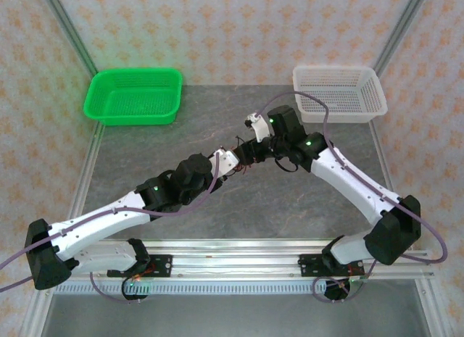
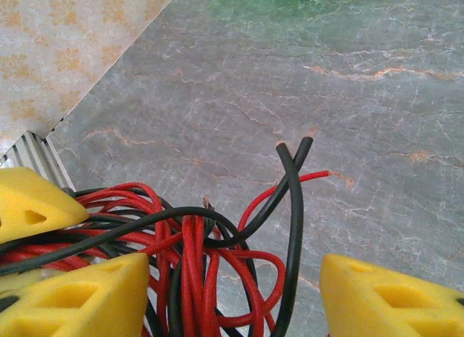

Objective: Untangle the cables

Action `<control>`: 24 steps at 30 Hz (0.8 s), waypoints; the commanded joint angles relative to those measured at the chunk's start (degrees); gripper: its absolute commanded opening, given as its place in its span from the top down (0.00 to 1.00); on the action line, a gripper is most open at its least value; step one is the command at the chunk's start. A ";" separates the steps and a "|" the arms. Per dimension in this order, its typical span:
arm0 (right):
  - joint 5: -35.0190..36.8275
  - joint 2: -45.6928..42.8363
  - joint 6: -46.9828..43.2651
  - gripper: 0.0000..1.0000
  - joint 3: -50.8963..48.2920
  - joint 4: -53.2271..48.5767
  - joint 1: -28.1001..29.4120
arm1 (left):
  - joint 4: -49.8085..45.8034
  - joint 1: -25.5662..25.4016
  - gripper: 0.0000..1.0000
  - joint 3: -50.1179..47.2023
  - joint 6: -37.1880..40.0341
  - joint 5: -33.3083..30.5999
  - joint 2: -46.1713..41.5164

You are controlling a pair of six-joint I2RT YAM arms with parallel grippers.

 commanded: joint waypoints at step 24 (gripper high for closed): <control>-6.88 -4.99 25.33 0.98 -14.49 21.22 -2.28 | 15.86 -0.68 1.00 -6.42 -1.41 -10.02 -12.18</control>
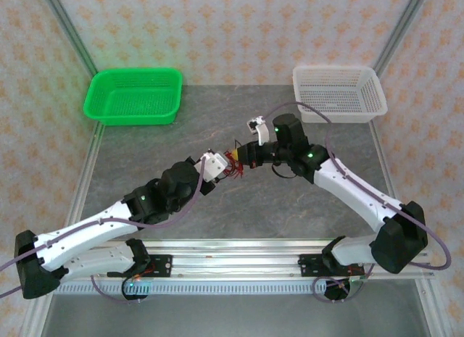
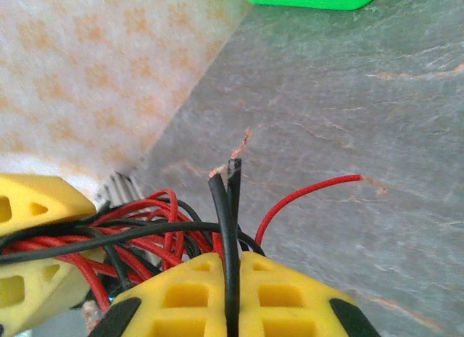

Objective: Untangle the cables

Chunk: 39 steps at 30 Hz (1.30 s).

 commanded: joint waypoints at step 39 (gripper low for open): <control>20.36 -21.77 -10.30 0.16 -11.47 11.52 1.40 | -19.21 3.72 1.00 26.30 -44.75 -11.19 15.17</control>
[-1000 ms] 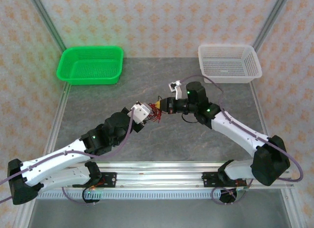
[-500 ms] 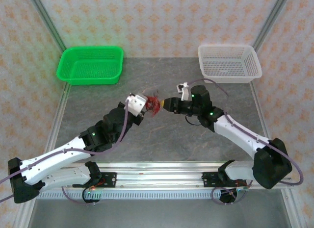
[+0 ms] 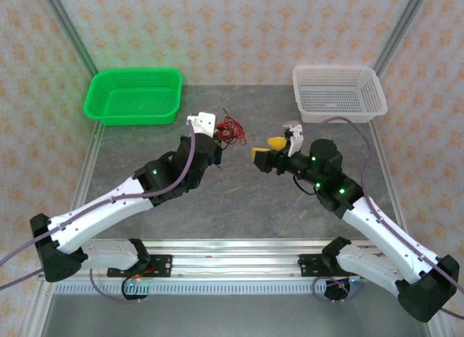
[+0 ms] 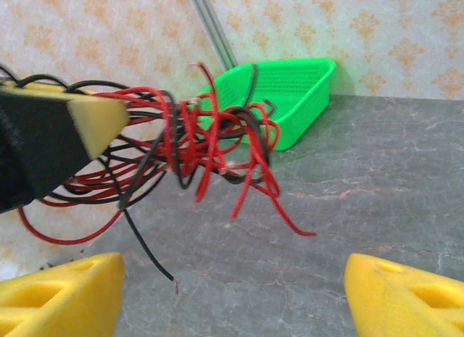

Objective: Untangle the cables

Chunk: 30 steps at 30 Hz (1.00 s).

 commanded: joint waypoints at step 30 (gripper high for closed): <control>20.12 21.34 9.30 0.32 14.61 -6.76 5.86 | -1.17 3.73 1.00 5.11 -17.32 10.06 0.17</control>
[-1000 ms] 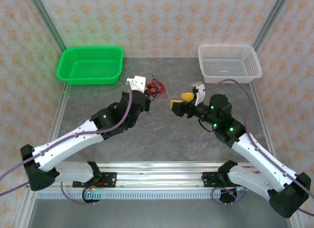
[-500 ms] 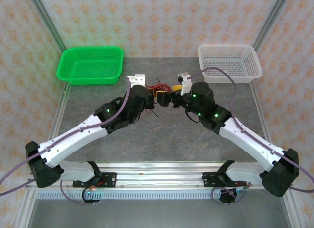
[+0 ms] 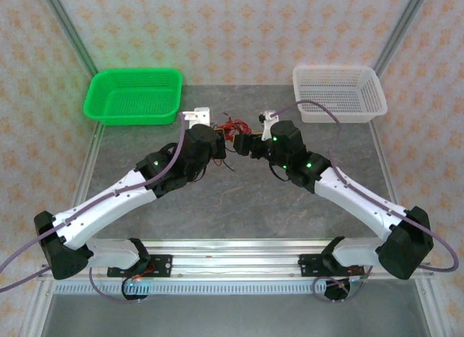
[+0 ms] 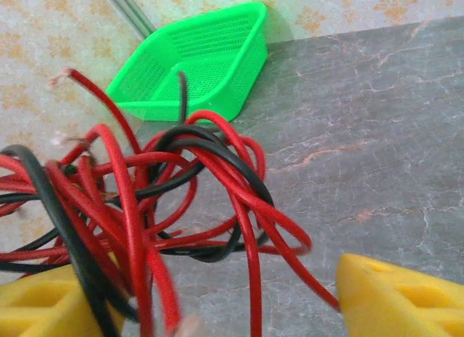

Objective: Untangle the cables

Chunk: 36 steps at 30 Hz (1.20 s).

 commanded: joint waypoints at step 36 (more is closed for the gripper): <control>4.09 -1.39 -39.04 1.00 7.16 -10.46 -2.04 | -12.23 10.59 0.53 9.68 10.41 8.06 -3.28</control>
